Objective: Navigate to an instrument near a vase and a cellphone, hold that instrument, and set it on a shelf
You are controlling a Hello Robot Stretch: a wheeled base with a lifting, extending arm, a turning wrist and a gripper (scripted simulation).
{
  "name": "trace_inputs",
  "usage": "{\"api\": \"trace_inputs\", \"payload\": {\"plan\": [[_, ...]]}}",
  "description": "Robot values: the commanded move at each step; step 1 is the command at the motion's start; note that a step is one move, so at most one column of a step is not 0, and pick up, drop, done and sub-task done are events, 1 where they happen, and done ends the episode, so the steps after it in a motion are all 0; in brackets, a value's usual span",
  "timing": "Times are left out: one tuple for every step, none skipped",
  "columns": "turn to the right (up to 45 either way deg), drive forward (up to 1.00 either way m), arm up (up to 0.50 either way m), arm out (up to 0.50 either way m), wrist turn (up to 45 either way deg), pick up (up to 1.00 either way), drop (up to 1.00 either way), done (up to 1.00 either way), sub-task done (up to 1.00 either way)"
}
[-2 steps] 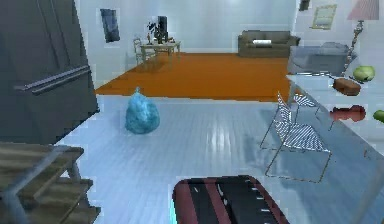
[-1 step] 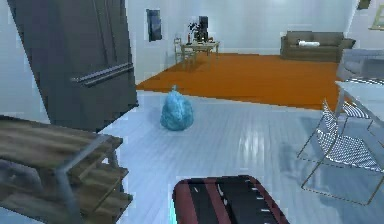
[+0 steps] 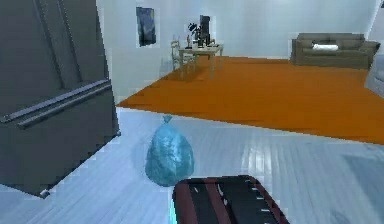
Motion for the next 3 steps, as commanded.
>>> {"api": "trace_inputs", "payload": {"plan": [[-9.0, 0.0, 0.0, 0.0, 0.0, 0.0, 0.0, 0.0, 0.0], [0.0, 0.25, 0.0, 0.0, 0.0, 0.0, 0.0, 0.0, 0.0], [-18.0, 0.0, 0.0, 0.0, 0.0, 0.0, 0.0, 0.0, 0.0]]}}
